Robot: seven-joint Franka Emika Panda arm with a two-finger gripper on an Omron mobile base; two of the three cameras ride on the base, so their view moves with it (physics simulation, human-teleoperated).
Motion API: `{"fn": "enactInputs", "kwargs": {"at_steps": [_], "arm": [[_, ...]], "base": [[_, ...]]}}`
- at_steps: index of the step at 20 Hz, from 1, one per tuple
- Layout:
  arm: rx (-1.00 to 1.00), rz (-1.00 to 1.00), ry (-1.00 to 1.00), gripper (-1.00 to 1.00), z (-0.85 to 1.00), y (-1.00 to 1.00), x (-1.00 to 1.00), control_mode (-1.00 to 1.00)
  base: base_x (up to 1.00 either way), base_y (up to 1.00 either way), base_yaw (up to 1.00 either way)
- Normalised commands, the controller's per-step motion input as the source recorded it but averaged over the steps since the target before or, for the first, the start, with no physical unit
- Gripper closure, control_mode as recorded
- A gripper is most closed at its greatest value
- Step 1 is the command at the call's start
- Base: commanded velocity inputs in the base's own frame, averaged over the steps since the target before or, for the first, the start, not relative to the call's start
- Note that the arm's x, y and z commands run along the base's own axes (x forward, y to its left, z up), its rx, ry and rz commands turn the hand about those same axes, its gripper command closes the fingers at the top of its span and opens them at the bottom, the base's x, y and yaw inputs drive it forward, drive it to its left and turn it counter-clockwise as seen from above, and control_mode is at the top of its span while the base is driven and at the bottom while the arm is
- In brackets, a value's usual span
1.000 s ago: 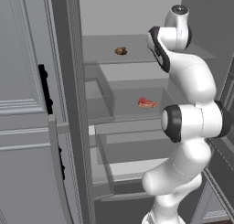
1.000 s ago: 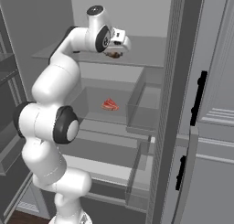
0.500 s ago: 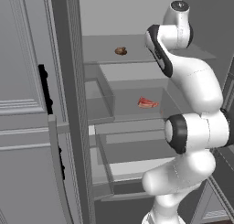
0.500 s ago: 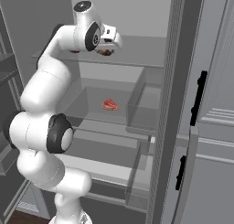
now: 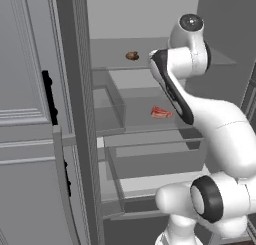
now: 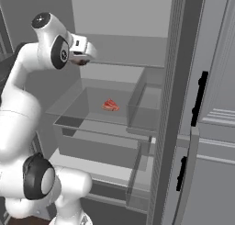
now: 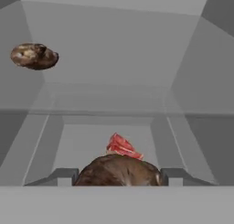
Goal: Place one mushroom and one steak in each tupperware on the nearby counter, to pack two identical lunches.
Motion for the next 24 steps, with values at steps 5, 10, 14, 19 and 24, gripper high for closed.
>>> {"fn": "enactInputs", "kwargs": {"at_steps": [5, 10, 14, 19, 24], "arm": [[0.04, 0.0, 0.0, 1.0, -0.04, 0.36, -1.0, -1.0], [0.12, 0.0, 0.02, 1.0, -0.01, 0.14, -1.0, -1.0], [0.2, -0.02, 0.08, 1.0, -0.22, 0.0, -1.0, -1.0], [0.13, -0.03, 0.03, 1.0, -0.64, 0.0, -1.0, -1.0], [0.09, -0.09, 0.04, 1.0, -0.33, 0.01, -0.92, -1.0]], "base": [[0.0, 0.0, 0.0], [0.0, 0.0, 0.0], [0.0, 0.0, 0.0], [0.0, 0.0, 0.0], [0.0, 0.0, 0.0]]}}
